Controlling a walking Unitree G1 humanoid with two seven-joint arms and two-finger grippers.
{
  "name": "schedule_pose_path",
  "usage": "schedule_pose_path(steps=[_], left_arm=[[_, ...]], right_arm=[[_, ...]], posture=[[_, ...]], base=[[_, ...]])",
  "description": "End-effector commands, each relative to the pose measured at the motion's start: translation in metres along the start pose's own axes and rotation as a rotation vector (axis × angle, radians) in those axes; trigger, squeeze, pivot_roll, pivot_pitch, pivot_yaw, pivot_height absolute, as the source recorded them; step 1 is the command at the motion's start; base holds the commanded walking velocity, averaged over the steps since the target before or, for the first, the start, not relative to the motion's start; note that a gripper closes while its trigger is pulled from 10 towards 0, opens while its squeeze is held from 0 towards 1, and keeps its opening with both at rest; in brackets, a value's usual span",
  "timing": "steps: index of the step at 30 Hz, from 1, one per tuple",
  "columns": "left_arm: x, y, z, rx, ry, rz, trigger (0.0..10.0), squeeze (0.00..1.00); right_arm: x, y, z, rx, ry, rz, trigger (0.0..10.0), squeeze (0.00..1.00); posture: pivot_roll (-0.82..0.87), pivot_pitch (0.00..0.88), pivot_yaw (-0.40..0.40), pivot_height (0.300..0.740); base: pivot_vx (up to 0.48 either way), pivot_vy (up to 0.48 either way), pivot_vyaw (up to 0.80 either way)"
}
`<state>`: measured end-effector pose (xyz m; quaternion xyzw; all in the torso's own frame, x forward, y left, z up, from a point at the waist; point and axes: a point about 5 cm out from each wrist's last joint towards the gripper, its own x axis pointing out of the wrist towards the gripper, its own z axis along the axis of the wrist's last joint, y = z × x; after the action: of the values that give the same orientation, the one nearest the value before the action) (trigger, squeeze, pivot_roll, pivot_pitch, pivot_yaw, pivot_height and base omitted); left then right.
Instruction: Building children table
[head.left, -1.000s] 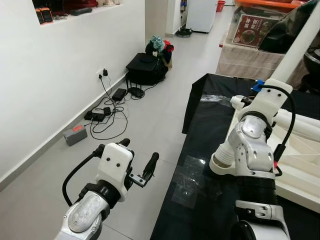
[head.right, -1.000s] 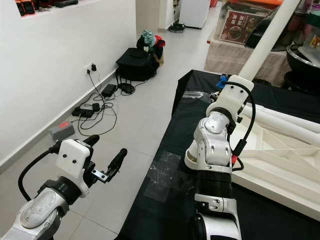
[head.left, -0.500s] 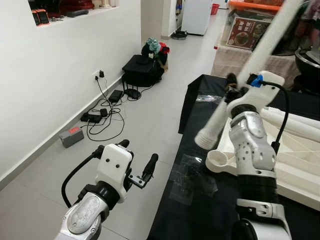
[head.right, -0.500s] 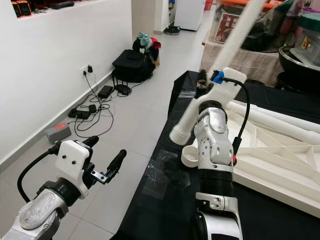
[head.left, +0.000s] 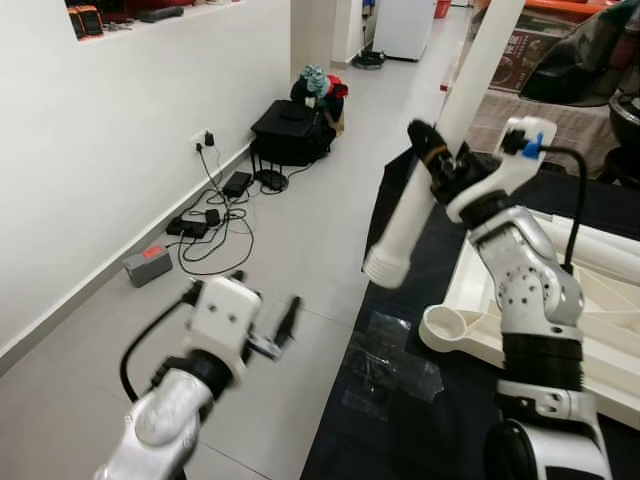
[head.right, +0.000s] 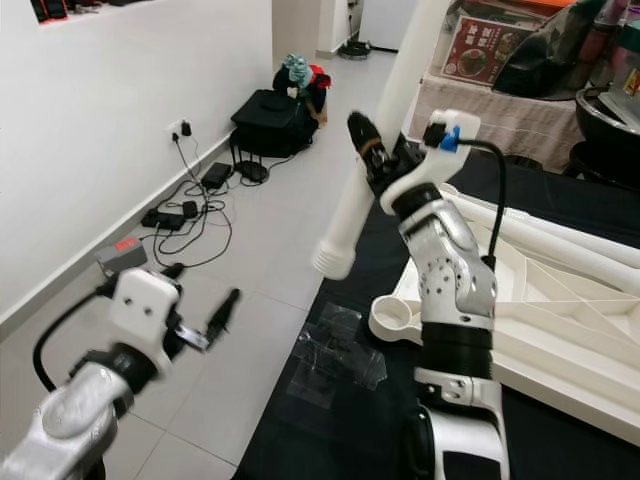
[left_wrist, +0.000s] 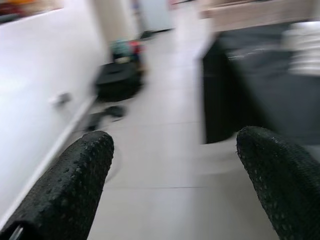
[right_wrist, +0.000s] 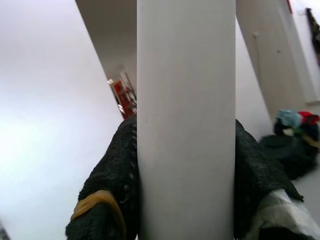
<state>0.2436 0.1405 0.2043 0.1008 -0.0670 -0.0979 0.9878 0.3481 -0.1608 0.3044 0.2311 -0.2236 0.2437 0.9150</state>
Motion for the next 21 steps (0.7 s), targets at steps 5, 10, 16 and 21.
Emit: schedule_pose_path(steps=[5,10,16,21], left_arm=[[0.025,0.027,0.023,-0.003,-0.043,0.085,10.0,0.00],[0.052,0.030,0.061,-0.078,-0.128,-0.041,10.0,0.00],[0.054,0.005,0.061,-0.085,-0.070,-0.347,10.0,0.00],[0.030,-0.020,0.056,-0.060,-0.014,-0.580,10.0,0.00]], right_arm=[[0.001,0.021,-0.007,0.084,0.011,0.097,0.0,0.00],[-0.004,0.031,-0.023,0.101,0.071,0.171,0.0,0.00],[-0.005,0.039,-0.031,0.085,0.098,0.193,0.0,0.00],[-0.001,0.037,-0.040,0.051,0.119,0.155,0.0,0.00]], posture=[[0.08,0.097,-0.088,0.740],[0.08,0.091,-0.081,0.740],[0.08,0.091,-0.076,0.740],[0.08,0.096,-0.080,0.740]], base=[[0.000,0.000,0.00],[0.000,0.000,0.00],[0.000,0.000,0.00],[0.000,0.000,0.00]])
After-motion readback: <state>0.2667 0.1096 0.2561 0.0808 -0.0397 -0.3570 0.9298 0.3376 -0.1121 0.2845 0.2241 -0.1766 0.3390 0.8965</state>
